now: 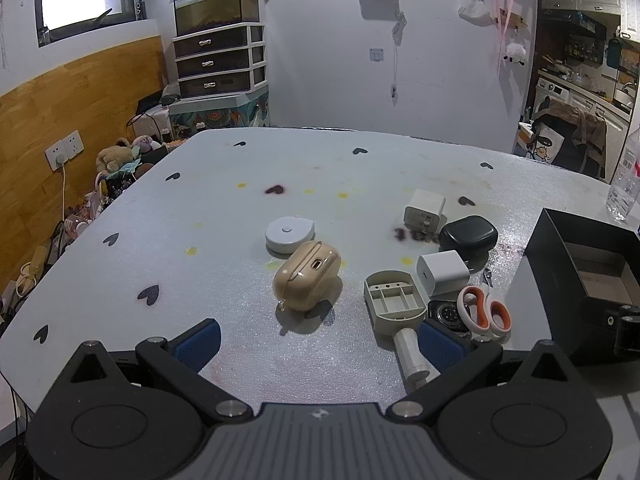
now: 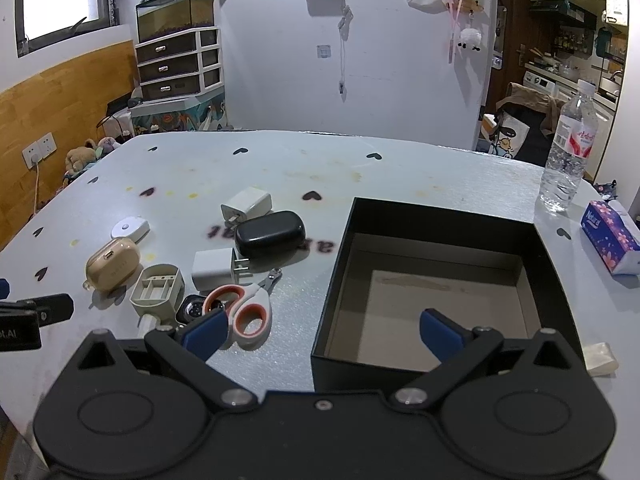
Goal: Organize rigid objects
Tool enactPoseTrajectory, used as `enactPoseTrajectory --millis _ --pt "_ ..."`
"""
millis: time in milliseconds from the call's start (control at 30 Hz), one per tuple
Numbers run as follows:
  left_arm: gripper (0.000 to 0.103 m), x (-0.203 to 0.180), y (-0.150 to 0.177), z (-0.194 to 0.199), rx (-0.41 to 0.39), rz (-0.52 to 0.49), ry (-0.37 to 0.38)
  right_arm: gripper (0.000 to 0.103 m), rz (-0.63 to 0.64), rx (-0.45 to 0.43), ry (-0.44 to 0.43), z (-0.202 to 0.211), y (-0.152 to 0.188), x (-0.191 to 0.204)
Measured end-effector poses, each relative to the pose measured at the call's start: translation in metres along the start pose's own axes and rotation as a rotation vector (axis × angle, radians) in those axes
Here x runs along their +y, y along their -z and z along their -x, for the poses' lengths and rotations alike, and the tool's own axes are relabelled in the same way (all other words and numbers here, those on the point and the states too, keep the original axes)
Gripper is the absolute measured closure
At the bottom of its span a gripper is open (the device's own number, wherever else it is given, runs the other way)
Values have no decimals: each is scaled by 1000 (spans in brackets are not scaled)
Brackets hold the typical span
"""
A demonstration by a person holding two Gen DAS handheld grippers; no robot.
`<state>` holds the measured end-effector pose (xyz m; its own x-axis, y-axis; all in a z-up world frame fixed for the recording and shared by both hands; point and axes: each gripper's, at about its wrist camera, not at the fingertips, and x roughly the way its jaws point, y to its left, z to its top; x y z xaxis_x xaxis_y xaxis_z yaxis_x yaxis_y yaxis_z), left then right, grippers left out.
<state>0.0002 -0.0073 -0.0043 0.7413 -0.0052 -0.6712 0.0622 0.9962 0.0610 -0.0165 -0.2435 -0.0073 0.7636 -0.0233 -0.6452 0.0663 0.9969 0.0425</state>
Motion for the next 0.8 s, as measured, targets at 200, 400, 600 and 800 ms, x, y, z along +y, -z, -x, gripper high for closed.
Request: enactPoseTrajectory --millis 200,400,600,800 --pt "0 0 0 0 1 0 2 0 0 1 2 0 0 1" --pt "0 1 0 0 1 0 2 0 0 1 5 -1 1 -2" --pt "0 1 0 0 1 1 2 0 2 3 8 -1 1 -2" --pt "0 -1 0 -1 1 0 3 0 2 2 9 0 0 -2"
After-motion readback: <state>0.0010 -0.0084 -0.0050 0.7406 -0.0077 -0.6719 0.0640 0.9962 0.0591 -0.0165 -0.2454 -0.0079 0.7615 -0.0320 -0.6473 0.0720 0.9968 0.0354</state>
